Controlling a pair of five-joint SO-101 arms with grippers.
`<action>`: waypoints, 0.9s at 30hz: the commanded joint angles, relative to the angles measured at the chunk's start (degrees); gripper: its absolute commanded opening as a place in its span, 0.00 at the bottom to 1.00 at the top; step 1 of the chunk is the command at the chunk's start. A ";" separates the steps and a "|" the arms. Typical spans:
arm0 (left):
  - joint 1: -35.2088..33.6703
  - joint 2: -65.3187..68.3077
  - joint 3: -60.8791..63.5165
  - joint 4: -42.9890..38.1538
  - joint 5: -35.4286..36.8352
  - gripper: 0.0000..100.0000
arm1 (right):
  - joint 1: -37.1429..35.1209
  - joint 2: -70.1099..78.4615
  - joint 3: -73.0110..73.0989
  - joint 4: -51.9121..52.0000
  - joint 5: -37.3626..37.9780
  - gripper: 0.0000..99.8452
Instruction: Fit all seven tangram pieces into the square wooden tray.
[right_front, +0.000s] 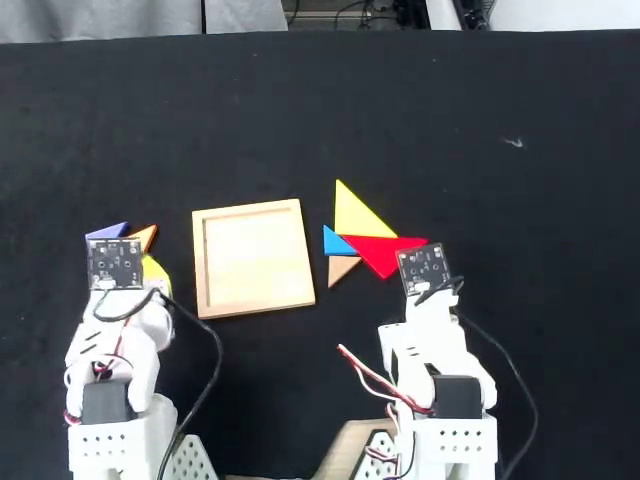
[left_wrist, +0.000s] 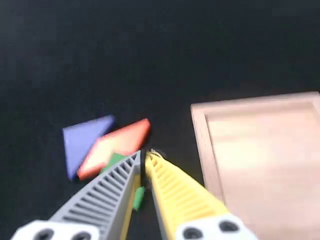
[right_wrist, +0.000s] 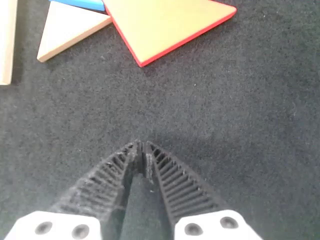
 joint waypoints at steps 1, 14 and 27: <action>4.00 -0.44 1.10 4.40 0.00 0.03 | 0.35 -4.18 -0.04 0.35 -0.26 0.01; -7.69 -0.53 0.66 3.16 0.26 0.03 | 0.35 -4.26 -0.04 -2.29 0.00 0.01; -8.04 -0.53 0.84 2.46 0.35 0.03 | 0.26 -4.26 -0.04 -38.95 -0.35 0.01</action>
